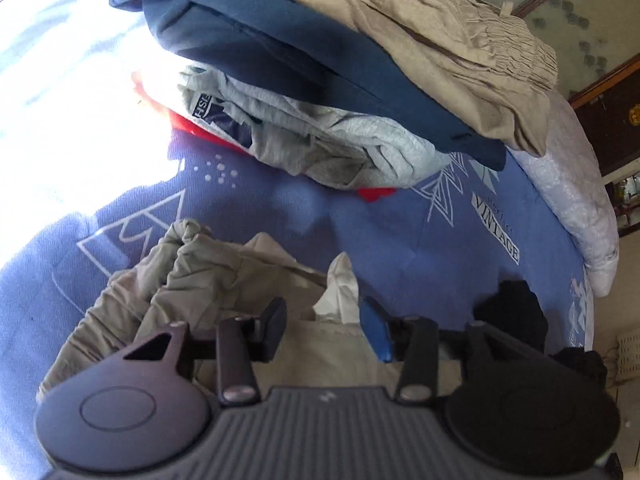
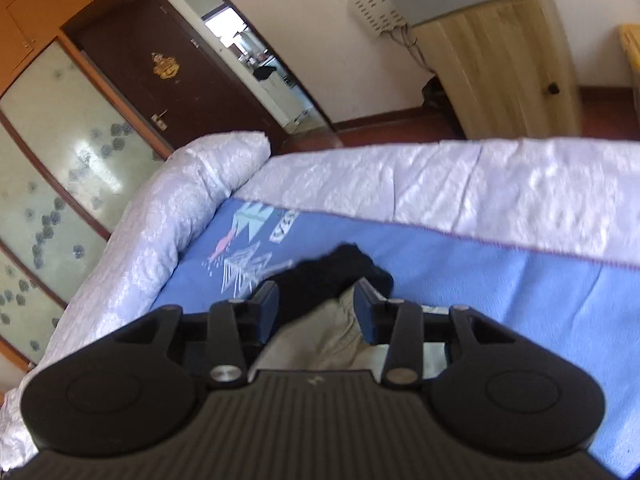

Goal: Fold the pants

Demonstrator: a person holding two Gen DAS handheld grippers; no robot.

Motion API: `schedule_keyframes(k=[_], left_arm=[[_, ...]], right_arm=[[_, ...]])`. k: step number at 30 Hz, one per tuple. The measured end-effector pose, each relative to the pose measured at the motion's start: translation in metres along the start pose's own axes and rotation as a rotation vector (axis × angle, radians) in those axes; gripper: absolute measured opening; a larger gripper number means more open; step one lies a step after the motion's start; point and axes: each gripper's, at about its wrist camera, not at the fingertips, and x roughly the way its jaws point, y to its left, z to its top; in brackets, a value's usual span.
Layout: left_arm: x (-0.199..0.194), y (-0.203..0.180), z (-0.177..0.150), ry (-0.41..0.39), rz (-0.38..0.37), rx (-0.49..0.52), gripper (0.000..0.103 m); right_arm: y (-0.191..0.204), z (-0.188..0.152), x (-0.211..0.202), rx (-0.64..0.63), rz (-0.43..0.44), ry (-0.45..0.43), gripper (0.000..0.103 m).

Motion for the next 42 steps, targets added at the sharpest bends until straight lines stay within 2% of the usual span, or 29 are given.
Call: schedule_keyframes(k=[2,4,8,11,12,13,15,19,21,23,24,26,27,28,29,31,32,34,37,40,42], left_arm=[[-0.024,0.013,-0.011,-0.033,-0.055,0.031,0.042],[-0.058,0.032,-0.027,-0.091,-0.088,0.045,0.046],[-0.122,0.067,-0.057,-0.168,-0.108,0.029,0.052],[-0.149,0.090,-0.084,-0.186,-0.122,-0.004,0.070],[-0.153,0.098,-0.093,-0.191,-0.128,-0.031,0.085],[-0.153,0.103,-0.103,-0.187,-0.132,-0.058,0.091],[-0.146,0.107,-0.120,-0.152,-0.150,-0.071,0.091],[-0.114,0.098,-0.139,-0.091,-0.198,-0.080,0.092],[-0.096,0.092,-0.138,-0.086,-0.218,-0.080,0.097],[-0.071,0.088,-0.133,-0.072,-0.188,-0.108,0.097],[-0.060,0.088,-0.131,-0.059,-0.177,-0.133,0.095],[-0.038,0.086,-0.127,-0.040,-0.178,-0.143,0.069],[-0.027,0.086,-0.125,-0.019,-0.146,-0.138,0.033],[-0.019,0.089,-0.124,0.005,-0.119,-0.148,0.008],[-0.013,0.096,-0.122,0.027,-0.123,-0.192,0.007],[-0.018,0.114,-0.120,0.043,-0.178,-0.310,0.005],[-0.029,0.118,-0.119,0.029,-0.198,-0.318,0.005],[-0.058,0.117,-0.120,-0.012,-0.227,-0.276,0.005],[-0.100,0.108,-0.127,-0.026,-0.212,-0.186,0.005],[-0.118,0.108,-0.144,-0.011,-0.170,-0.122,0.006],[-0.108,0.116,-0.159,0.041,-0.126,-0.113,0.007]], right_arm=[[-0.014,-0.002,-0.019,-0.026,0.026,0.000,0.045],[-0.030,-0.004,-0.041,-0.011,0.055,-0.007,0.045],[-0.073,-0.003,-0.072,0.098,0.071,-0.026,0.046],[-0.101,-0.005,-0.088,0.182,0.069,0.008,0.050],[-0.105,-0.007,-0.089,0.195,0.058,0.025,0.051],[-0.109,-0.011,-0.091,0.206,0.050,0.047,0.053],[-0.114,-0.020,-0.091,0.224,0.071,0.087,0.057],[-0.112,-0.038,-0.076,0.239,0.099,0.145,0.071],[-0.111,-0.041,-0.058,0.273,0.117,0.184,0.078],[-0.109,-0.041,-0.040,0.324,0.117,0.204,0.079],[-0.105,-0.041,-0.034,0.333,0.122,0.192,0.080],[-0.094,-0.038,-0.021,0.307,0.142,0.201,0.080],[-0.088,-0.037,-0.015,0.284,0.142,0.227,0.073],[-0.083,-0.036,-0.011,0.257,0.113,0.260,0.030],[-0.079,-0.034,-0.011,0.238,0.088,0.275,0.007],[-0.073,-0.027,-0.031,0.197,0.101,0.221,0.005],[-0.069,-0.021,-0.049,0.175,0.130,0.179,0.005],[-0.069,-0.008,-0.087,0.172,0.195,0.138,0.005],[-0.078,0.002,-0.142,0.207,0.258,0.091,0.005],[-0.102,-0.008,-0.180,0.195,0.234,0.057,0.005],[-0.127,-0.022,-0.185,0.215,0.150,0.086,0.005]])
